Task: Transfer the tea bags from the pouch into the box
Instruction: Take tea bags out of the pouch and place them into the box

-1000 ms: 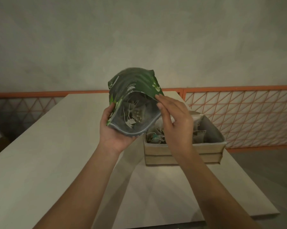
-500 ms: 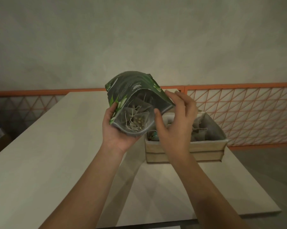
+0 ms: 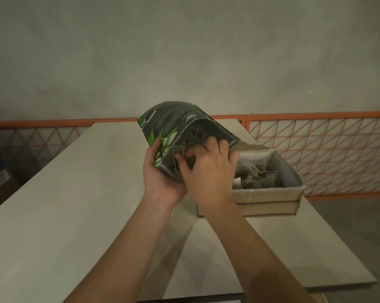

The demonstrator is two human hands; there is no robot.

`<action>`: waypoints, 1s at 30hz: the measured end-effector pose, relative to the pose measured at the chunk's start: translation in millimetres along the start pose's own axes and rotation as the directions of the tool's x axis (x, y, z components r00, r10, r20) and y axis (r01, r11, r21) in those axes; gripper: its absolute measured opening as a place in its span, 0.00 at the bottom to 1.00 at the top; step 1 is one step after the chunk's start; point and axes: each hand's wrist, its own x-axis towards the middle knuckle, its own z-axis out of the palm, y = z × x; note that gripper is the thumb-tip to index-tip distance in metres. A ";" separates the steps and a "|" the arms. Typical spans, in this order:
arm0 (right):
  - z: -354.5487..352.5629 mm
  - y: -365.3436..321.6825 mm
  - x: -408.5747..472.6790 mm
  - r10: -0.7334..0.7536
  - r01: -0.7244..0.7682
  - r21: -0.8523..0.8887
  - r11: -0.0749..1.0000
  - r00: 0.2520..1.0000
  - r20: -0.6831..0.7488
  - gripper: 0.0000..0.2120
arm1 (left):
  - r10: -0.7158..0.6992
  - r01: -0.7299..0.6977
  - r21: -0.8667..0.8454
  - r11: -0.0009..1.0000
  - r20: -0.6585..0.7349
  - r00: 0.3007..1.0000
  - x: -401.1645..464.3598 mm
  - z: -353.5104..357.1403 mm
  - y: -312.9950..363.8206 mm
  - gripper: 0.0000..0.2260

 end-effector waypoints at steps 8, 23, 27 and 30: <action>-13.3 6.2 16.4 0.053 -0.052 0.287 0.957 0.999 0.004 0.09 | -0.015 0.017 0.039 0.999 -0.040 0.999 -0.3 -2.2 0.5 0.21; -76.2 40.9 45.6 0.248 -0.245 0.865 0.438 0.958 0.146 0.06 | -0.094 0.099 -0.061 0.993 0.087 0.992 15.6 -4.6 0.1 0.27; -89.3 72.1 50.6 0.271 -0.289 0.860 0.420 0.945 0.186 0.08 | -0.083 0.091 -0.080 0.993 0.097 0.992 16.2 -3.9 1.2 0.26; -86.9 102.7 51.3 0.300 -0.371 0.819 0.438 0.919 0.255 0.08 | -0.061 0.065 -0.045 0.997 0.087 0.994 11.5 2.6 -0.5 0.23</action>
